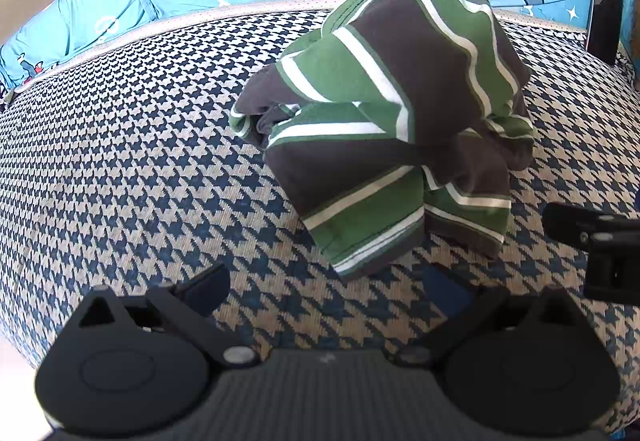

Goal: Fold clothes

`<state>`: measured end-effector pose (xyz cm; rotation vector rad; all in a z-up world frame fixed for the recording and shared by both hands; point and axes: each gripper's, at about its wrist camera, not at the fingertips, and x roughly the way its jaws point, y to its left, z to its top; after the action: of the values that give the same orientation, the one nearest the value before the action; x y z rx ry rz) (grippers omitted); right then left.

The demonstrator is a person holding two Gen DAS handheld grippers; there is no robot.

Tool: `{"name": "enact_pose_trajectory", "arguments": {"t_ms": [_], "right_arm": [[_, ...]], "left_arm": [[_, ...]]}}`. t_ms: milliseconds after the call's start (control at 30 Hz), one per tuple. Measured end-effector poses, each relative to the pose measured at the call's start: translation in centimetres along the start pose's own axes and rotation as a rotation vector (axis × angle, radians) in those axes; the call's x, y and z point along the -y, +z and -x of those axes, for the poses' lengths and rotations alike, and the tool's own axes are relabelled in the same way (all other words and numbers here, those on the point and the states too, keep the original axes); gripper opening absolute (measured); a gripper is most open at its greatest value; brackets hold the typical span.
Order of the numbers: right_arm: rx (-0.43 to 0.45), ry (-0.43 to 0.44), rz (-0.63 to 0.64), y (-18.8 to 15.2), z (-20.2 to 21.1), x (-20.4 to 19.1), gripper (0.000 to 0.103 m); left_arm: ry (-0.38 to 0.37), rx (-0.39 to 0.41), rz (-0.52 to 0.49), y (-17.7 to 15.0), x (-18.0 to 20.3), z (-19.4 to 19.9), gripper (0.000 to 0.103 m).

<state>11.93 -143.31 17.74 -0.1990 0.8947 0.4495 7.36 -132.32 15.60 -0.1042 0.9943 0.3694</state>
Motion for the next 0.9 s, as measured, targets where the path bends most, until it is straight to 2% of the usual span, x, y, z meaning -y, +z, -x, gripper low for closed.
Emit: {"name": "enact_pose_trajectory", "arguments": {"t_ms": [167,500,900], "right_arm": [[0.001,0.001,-0.001,0.0,0.0,0.0,0.103],[0.036,0.047,0.002,0.4,0.3,-0.6,0.103],[0.17,0.162,-0.075,2.8,0.8,-1.1,0.103]], "left_arm": [[-0.013,0.001,-0.018,-2.1,-4.9,0.4,0.103],[-0.014,0.025,0.006,-1.2,-7.3,0.8,0.103],[-0.025,0.082,0.217,3.4,-13.0,1.3,0.103]]}}
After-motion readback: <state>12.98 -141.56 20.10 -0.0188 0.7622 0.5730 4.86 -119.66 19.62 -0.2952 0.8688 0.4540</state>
